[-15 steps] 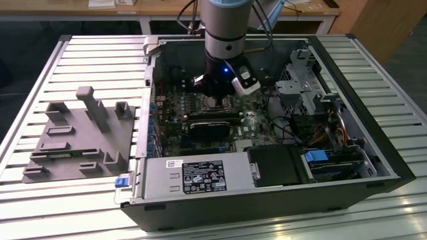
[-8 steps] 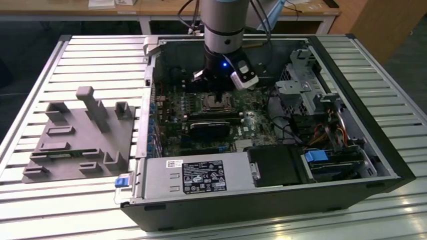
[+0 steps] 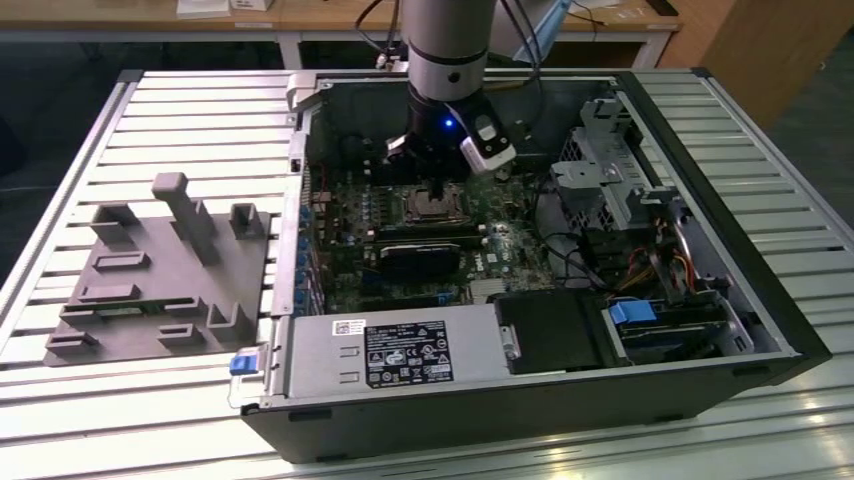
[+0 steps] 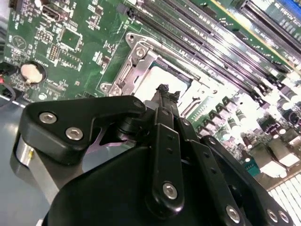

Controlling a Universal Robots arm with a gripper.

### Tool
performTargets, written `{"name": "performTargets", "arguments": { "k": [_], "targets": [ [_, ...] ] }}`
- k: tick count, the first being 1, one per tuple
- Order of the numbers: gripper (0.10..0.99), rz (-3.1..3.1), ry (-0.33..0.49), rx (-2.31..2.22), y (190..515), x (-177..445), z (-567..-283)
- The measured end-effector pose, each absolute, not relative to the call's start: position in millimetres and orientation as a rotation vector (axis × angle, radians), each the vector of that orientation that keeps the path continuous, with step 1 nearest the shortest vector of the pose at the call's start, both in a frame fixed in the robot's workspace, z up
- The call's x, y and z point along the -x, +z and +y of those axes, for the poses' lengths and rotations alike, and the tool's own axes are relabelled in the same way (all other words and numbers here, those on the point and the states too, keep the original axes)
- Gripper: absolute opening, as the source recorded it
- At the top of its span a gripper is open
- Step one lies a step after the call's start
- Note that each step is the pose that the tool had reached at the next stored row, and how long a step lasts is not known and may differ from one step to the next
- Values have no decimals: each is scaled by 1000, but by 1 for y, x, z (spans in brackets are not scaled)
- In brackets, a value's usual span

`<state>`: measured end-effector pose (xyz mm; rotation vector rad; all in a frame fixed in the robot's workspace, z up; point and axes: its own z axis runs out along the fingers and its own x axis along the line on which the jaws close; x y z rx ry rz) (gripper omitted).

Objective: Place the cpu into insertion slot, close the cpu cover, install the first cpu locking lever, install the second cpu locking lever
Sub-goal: 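Install the second cpu locking lever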

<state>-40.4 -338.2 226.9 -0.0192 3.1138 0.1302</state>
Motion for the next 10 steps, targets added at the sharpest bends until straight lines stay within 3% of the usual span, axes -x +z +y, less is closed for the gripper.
{"name": "performTargets", "arguments": {
  "k": [10],
  "targets": [
    [102, 3114, 129, 19, 236, 40, -338]
  ]
}}
